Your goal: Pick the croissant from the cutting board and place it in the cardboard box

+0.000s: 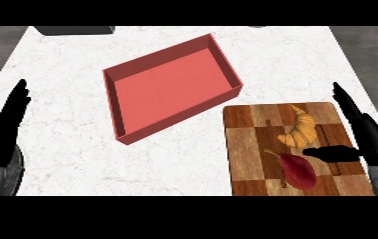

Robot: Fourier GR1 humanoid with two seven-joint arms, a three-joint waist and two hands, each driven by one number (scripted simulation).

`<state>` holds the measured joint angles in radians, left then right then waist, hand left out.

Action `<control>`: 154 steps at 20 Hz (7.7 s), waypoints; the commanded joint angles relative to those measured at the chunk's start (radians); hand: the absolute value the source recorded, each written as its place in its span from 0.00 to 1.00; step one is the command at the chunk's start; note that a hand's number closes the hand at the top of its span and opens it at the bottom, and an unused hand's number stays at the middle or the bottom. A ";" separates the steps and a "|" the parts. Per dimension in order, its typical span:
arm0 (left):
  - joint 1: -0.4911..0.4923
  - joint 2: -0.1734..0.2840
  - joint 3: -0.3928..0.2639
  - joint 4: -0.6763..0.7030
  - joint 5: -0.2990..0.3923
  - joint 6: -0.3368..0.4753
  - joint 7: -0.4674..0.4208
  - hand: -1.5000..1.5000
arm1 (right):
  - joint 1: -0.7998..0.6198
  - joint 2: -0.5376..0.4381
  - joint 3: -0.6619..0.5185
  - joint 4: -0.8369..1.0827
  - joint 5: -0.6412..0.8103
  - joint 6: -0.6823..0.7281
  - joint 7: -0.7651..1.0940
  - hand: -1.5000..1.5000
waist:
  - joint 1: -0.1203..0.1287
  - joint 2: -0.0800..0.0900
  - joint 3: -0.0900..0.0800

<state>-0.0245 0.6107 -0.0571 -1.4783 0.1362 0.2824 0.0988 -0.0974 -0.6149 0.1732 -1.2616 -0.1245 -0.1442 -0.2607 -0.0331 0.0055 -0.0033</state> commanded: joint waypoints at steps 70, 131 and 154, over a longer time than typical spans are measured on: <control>-0.083 -0.248 0.179 0.098 -0.356 -0.143 0.012 0.50 | -0.143 0.186 -0.045 0.181 0.832 0.467 0.228 1.00 | 0.036 -0.005 0.004; -0.139 -0.245 0.244 0.167 -0.365 -0.230 -0.054 0.50 | -1.059 0.615 0.022 0.586 0.885 -0.296 0.887 1.00 | 0.092 0.013 0.003; -0.178 -0.304 0.189 0.164 -0.427 -0.186 -0.008 0.50 | -1.156 0.615 -0.113 0.869 0.582 -0.683 0.520 0.00 | 0.105 0.018 0.004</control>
<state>-0.2017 0.3187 0.1383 -1.3089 -0.2751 0.0779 0.0629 -1.2374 0.0000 0.0971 -0.3816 0.4935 -0.7606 0.3400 0.0907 0.0291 0.0006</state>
